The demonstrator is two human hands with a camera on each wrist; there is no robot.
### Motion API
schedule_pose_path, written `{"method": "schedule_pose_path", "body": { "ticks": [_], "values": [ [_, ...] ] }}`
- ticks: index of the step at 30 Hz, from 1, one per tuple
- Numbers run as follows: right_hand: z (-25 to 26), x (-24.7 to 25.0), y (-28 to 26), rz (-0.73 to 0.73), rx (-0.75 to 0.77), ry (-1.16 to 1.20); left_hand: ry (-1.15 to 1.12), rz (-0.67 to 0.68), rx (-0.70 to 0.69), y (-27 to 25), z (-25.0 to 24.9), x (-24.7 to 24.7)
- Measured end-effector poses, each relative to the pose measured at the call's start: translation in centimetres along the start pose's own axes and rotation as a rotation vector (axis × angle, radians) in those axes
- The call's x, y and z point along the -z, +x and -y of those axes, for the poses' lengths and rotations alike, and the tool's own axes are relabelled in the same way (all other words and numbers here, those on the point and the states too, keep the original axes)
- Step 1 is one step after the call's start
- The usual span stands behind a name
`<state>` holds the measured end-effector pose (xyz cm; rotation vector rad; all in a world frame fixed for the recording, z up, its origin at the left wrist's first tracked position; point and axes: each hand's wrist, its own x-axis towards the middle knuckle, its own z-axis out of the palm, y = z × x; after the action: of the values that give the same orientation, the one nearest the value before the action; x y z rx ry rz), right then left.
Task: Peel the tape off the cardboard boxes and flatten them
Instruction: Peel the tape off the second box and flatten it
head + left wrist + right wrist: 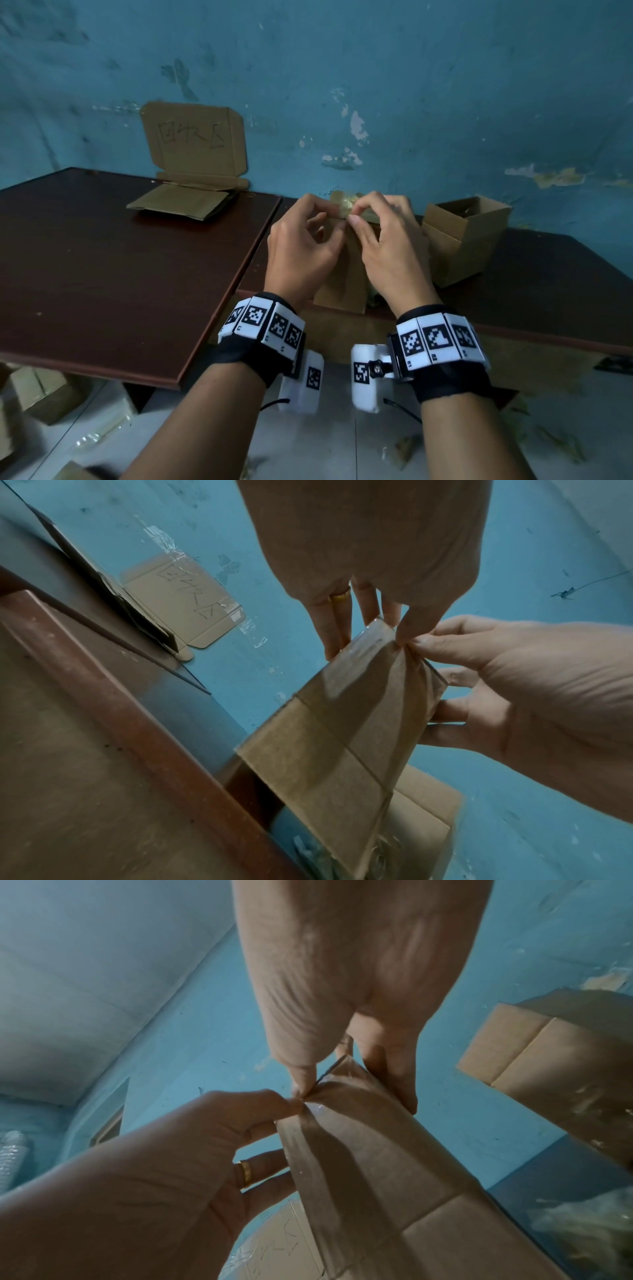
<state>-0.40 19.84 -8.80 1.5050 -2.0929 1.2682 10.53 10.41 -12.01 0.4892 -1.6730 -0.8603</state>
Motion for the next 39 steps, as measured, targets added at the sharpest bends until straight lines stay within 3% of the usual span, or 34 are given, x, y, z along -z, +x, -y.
{"method": "schedule_pose_path", "body": {
  "ticks": [19,25,39],
  "values": [
    [1.0,-0.9,-0.5,-0.033,-0.107,0.013,0.051,-0.045,0.072,0.1,-0.4,0.4],
    [1.8,-0.9,-0.4,0.004,-0.076,-0.009,0.153,-0.116,0.046,-0.1,-0.3,0.1],
    [1.2,-0.8,-0.3,-0.011,-0.04,-0.013,0.196,-0.08,0.012,0.1,-0.3,0.3]
  ]
}}
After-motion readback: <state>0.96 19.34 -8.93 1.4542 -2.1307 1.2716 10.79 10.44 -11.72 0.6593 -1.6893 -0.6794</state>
